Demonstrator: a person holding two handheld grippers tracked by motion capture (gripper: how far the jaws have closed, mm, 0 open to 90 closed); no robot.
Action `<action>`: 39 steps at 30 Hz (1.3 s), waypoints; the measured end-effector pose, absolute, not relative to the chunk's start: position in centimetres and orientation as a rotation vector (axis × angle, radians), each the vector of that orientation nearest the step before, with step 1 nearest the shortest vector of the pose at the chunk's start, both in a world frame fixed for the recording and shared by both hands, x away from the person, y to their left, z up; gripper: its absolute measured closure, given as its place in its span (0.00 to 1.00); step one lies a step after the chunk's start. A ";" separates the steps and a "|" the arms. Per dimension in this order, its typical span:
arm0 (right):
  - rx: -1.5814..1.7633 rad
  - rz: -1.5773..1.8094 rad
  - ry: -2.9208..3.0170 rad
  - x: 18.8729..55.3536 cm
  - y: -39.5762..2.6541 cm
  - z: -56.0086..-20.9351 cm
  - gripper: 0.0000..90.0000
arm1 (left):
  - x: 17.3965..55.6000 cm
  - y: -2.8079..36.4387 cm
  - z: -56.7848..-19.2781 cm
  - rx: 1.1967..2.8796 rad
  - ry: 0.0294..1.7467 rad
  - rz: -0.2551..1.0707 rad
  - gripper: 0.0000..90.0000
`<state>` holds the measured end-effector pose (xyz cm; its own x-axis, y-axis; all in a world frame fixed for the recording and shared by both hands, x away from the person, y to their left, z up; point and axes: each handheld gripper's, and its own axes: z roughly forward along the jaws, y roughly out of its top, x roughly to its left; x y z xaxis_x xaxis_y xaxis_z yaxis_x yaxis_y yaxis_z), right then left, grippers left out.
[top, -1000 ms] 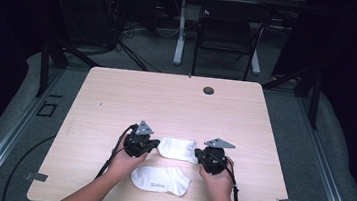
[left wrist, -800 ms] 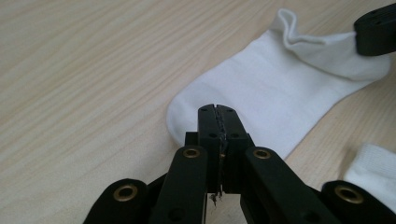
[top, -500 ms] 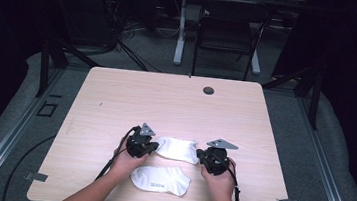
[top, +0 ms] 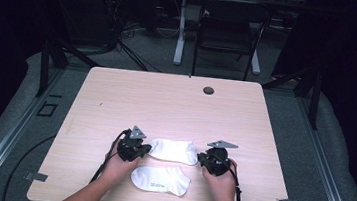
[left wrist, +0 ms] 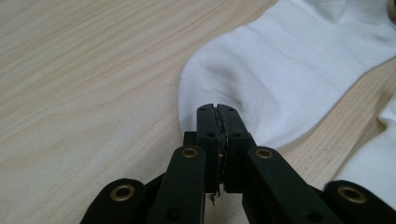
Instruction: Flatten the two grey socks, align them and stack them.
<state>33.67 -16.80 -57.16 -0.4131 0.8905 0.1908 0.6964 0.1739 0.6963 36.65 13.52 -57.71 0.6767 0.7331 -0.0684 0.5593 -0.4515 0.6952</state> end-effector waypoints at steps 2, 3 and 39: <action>1.503 1.138 2.138 33.3 -17.3 -56.0 0.89 | 36.6 13.6 -57.7 2.174 0.991 0.311 0.97; 1.491 1.165 2.124 33.2 -17.3 -55.7 0.89 | 36.6 13.6 -57.7 2.174 0.991 0.311 0.97; 1.457 1.112 2.231 34.5 -15.0 -58.0 0.80 | 36.0 14.1 -57.1 2.186 0.963 0.273 0.69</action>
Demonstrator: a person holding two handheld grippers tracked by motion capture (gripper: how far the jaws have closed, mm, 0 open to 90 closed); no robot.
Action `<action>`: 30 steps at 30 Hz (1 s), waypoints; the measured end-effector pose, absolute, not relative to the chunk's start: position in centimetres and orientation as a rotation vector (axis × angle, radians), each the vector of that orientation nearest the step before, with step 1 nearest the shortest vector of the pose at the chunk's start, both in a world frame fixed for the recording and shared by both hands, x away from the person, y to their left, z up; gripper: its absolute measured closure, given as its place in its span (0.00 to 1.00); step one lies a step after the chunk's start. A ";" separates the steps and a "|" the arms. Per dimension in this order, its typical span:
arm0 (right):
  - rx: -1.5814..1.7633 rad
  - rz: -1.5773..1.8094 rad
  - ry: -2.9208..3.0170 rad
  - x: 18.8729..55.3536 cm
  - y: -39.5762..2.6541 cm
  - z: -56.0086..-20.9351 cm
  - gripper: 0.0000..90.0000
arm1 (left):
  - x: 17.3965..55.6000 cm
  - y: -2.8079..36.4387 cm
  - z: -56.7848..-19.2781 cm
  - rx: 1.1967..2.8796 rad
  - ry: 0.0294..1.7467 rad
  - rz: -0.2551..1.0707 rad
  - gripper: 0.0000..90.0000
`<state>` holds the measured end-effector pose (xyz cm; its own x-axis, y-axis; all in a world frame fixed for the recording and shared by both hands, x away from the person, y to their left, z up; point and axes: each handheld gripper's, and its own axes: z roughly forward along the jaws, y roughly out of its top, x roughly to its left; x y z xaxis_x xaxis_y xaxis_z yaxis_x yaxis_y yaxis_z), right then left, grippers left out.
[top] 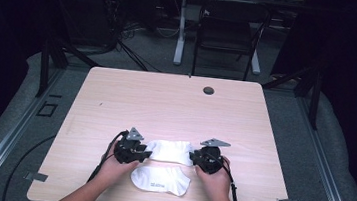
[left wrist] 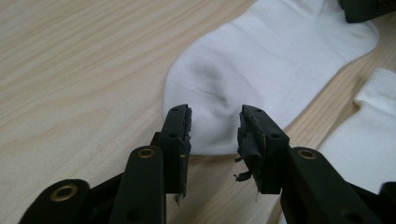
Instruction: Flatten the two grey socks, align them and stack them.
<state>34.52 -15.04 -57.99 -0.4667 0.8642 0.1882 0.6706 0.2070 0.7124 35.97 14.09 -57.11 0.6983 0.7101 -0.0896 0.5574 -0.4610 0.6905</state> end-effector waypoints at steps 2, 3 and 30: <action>1.438 1.134 2.227 34.4 -15.1 -57.8 0.79 | 36.1 14.1 -56.9 2.167 0.968 0.279 0.68; 1.434 1.141 2.217 34.4 -15.1 -57.7 0.78 | 36.3 14.2 -56.7 2.158 0.976 0.280 0.67; 1.403 1.075 2.209 35.3 -15.2 -58.3 0.84 | 37.1 14.3 -57.5 2.196 0.996 0.297 0.87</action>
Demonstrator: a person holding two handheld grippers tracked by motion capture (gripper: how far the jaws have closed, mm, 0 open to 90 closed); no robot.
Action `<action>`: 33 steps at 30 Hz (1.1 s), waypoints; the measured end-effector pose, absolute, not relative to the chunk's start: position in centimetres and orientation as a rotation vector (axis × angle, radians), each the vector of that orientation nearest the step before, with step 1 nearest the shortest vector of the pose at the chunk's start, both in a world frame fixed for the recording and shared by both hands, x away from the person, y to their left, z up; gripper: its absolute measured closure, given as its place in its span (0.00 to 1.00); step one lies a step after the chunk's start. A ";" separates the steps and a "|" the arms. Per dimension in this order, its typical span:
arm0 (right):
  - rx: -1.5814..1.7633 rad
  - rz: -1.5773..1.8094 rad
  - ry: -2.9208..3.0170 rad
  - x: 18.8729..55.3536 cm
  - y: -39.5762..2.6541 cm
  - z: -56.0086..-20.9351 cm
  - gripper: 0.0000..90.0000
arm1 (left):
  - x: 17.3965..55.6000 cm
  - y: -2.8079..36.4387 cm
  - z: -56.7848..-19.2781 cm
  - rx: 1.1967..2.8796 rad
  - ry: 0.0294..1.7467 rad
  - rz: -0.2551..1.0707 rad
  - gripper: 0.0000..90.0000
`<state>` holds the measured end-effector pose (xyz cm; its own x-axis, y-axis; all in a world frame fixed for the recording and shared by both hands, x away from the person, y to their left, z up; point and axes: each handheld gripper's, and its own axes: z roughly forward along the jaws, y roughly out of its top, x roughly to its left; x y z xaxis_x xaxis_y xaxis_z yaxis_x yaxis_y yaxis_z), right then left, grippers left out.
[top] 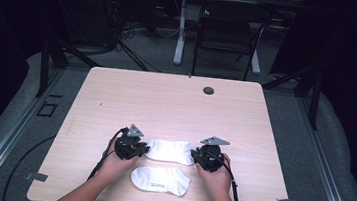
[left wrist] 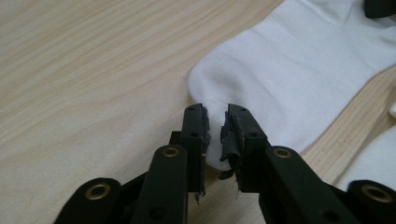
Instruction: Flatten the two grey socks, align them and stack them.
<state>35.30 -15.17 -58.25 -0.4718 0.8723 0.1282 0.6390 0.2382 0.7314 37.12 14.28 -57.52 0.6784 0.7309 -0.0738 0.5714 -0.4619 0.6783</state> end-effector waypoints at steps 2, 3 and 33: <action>1.399 1.079 2.216 35.3 -15.1 -58.3 0.87 | 37.1 14.3 -57.5 2.199 0.999 0.274 0.90; 1.392 1.079 2.227 35.2 -15.1 -58.3 0.90 | 37.1 14.2 -57.6 2.187 1.004 0.278 0.93; 1.359 1.161 2.255 34.7 -14.8 -55.7 0.96 | 36.9 14.5 -55.9 2.138 0.973 0.294 0.96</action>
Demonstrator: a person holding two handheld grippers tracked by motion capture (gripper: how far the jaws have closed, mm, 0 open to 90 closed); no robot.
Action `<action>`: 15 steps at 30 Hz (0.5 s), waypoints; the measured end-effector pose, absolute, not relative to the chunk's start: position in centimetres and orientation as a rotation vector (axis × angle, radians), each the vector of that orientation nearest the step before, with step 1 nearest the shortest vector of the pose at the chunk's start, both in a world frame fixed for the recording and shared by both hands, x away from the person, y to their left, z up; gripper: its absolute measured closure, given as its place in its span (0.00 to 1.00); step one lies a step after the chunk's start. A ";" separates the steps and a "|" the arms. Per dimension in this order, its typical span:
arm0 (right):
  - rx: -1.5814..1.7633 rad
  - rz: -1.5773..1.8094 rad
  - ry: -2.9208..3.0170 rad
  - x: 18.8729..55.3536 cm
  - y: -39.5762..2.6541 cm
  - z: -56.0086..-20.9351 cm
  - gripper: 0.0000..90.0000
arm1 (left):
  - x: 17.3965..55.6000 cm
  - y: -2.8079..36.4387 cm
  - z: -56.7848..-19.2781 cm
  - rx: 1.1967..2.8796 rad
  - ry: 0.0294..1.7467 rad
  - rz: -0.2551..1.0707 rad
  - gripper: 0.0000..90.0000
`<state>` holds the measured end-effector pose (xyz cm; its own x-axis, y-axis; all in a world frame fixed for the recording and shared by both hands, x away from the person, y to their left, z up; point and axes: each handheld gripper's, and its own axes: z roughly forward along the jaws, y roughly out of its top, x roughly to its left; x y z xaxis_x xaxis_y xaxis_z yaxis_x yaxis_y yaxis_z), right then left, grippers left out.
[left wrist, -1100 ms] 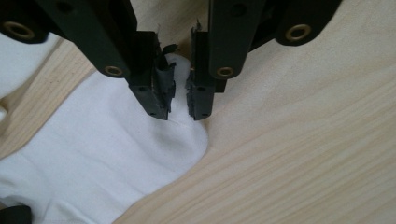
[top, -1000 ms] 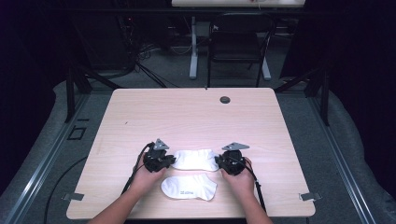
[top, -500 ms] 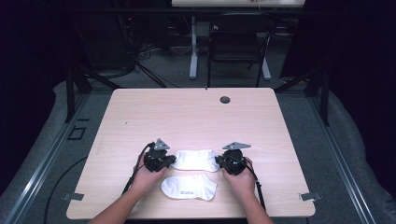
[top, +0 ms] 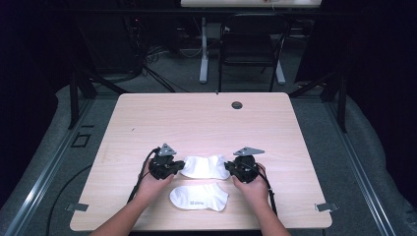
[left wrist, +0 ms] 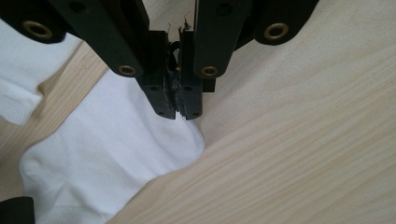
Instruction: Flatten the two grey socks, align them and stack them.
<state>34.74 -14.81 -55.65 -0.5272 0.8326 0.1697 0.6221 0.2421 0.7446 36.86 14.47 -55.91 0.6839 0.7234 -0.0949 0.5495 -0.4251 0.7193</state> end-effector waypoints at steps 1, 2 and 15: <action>1.350 1.165 2.254 34.8 -14.7 -55.2 0.96 | 36.8 14.5 -55.7 2.133 0.968 0.298 0.95; 1.350 1.165 2.254 34.8 -14.7 -55.2 0.96 | 36.8 14.5 -55.7 2.133 0.968 0.298 0.95; 1.272 1.153 2.269 34.2 -14.3 -53.5 0.96 | 35.8 15.3 -53.9 2.093 0.950 0.304 0.95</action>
